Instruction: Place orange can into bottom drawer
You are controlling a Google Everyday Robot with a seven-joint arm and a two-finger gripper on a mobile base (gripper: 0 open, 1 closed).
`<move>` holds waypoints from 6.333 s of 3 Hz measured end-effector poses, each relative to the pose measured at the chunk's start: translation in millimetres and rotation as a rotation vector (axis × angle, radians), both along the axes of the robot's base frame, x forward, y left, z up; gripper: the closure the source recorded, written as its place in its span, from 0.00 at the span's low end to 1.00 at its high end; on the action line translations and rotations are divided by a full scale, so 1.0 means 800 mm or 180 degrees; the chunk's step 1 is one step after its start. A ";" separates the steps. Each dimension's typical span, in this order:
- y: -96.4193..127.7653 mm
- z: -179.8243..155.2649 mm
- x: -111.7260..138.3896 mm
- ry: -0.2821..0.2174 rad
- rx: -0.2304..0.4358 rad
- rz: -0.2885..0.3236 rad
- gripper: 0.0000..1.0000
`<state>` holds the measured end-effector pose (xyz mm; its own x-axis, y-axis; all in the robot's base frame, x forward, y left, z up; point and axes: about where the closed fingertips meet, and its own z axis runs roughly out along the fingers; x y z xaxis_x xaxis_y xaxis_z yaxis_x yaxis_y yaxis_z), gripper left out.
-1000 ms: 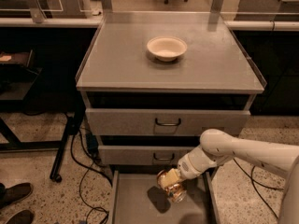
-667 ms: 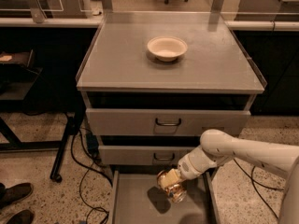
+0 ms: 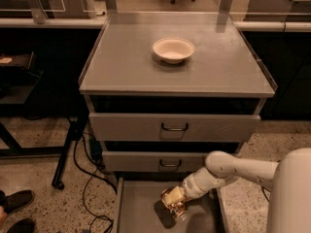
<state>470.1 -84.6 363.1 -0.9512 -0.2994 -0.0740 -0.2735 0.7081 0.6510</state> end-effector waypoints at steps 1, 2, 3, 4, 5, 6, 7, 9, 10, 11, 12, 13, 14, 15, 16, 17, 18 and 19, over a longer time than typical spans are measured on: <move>0.003 -0.066 -0.009 0.0202 0.0071 -0.0104 1.00; 0.004 -0.067 -0.011 0.0211 0.0073 -0.0101 1.00; 0.009 -0.081 -0.012 0.0251 0.0194 -0.0298 1.00; 0.000 -0.110 -0.001 0.0282 0.0276 -0.0621 1.00; -0.008 -0.149 0.013 0.0319 0.0315 -0.0877 1.00; -0.009 -0.184 0.019 0.0436 0.0219 -0.0938 1.00; -0.007 -0.190 0.021 0.0463 0.0188 -0.0936 1.00; -0.017 -0.210 0.049 0.0487 0.0477 -0.1487 1.00; -0.028 -0.221 0.061 0.0408 0.0522 -0.1681 1.00; -0.031 -0.241 0.062 0.0364 0.0433 -0.1745 1.00; -0.029 -0.264 0.058 0.0331 0.0263 -0.1711 1.00; -0.027 -0.281 0.051 0.0344 0.0155 -0.1673 1.00; -0.025 -0.294 0.046 0.0350 0.0095 -0.1642 1.00; -0.025 -0.300 0.043 0.0355 0.0076 -0.1630 1.00; -0.026 -0.306 0.042 0.0400 0.0080 -0.1637 1.00; -0.026 -0.306 0.042 0.0400 0.0080 -0.1637 0.81; -0.026 -0.306 0.042 0.0401 0.0080 -0.1636 0.57; -0.026 -0.306 0.042 0.0401 0.0080 -0.1636 0.27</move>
Offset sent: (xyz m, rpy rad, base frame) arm -0.0042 0.0010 -0.0397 0.0157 0.0461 -0.0258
